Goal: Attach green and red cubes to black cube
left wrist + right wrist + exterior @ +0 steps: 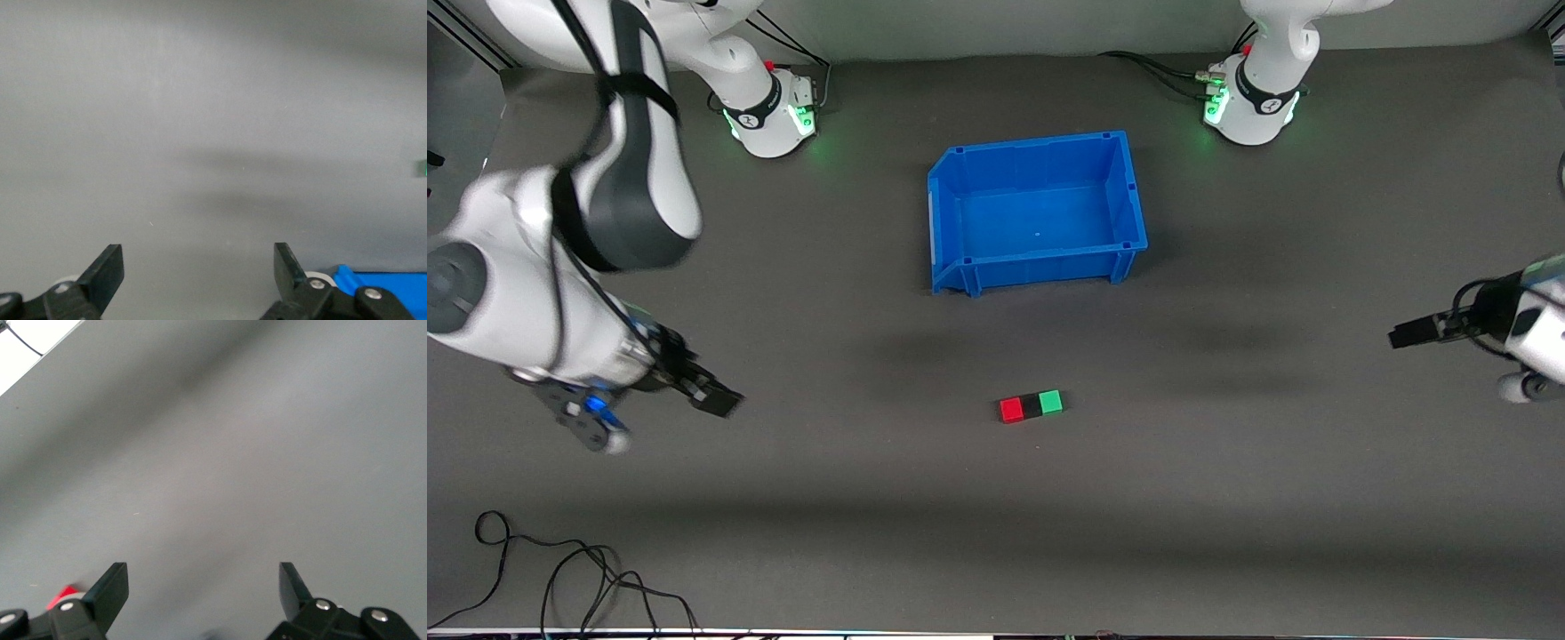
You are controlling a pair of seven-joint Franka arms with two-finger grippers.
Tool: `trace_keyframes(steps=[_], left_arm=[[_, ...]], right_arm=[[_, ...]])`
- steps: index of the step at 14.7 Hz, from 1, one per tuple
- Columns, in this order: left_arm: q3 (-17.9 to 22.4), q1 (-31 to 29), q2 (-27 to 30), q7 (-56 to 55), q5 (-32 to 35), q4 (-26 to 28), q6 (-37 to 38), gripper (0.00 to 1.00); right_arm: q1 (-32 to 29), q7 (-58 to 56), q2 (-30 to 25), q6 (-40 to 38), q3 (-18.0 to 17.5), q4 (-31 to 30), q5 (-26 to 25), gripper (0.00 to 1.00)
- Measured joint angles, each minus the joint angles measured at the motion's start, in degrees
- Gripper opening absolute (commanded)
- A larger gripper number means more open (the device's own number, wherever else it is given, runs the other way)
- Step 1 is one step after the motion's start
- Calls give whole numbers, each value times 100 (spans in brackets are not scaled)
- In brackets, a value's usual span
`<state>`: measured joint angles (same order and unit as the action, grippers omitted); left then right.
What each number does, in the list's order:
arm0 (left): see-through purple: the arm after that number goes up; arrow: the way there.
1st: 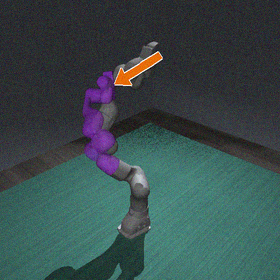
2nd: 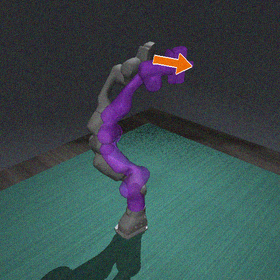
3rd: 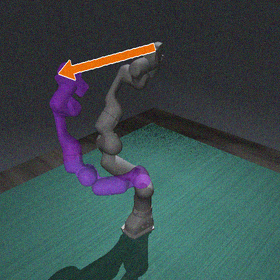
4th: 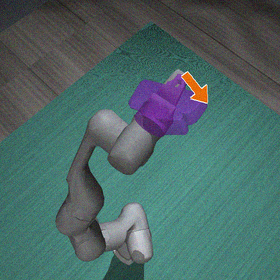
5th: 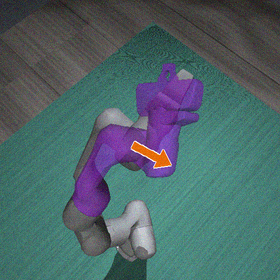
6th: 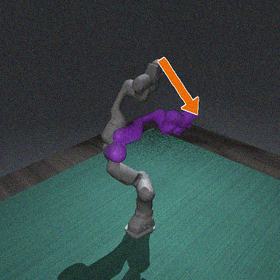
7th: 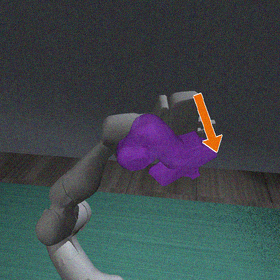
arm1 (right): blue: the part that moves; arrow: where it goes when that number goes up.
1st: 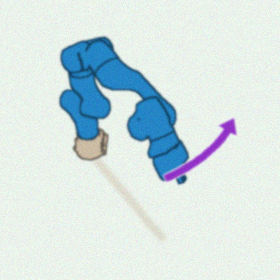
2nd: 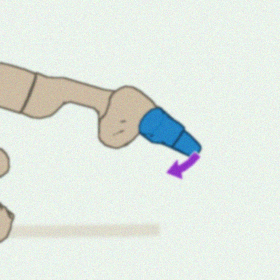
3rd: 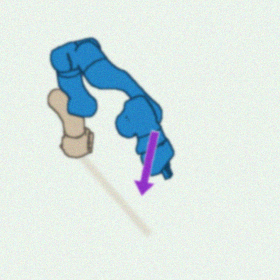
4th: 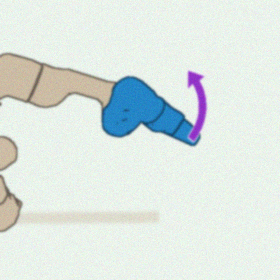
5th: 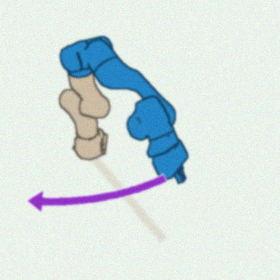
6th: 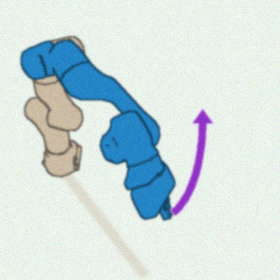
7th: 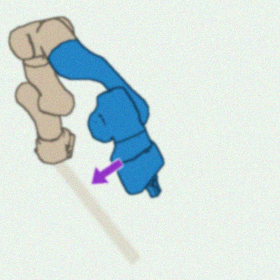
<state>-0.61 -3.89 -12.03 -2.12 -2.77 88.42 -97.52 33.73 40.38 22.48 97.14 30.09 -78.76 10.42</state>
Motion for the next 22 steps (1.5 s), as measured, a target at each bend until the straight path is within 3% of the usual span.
trace_keyframes(steps=[3, 8, 11, 13, 22], left_arm=[[7, -8, 381, 211, 223, 60, -6, 100], [9, -42, 935, 210, 276, 656, -232, 100], [-23, -41, 966, 201, 276, 711, -338, 100], [-36, -40, 951, 194, 276, 705, -345, 100], [-29, -47, 846, 195, 283, 515, -124, 100]], right_arm=[[-240, -753, -906, -50, -270, -567, -753, 100], [-2494, -2492, -1982, -56, -2249, -1205, -1307, 100], [-3369, -3230, -2114, -51, -2862, -1268, -1311, 100], [-3631, -3533, -2115, -46, -3059, -1270, -1311, 100], [-3643, -3697, -2118, -77, -3141, -1274, -1207, 100]])
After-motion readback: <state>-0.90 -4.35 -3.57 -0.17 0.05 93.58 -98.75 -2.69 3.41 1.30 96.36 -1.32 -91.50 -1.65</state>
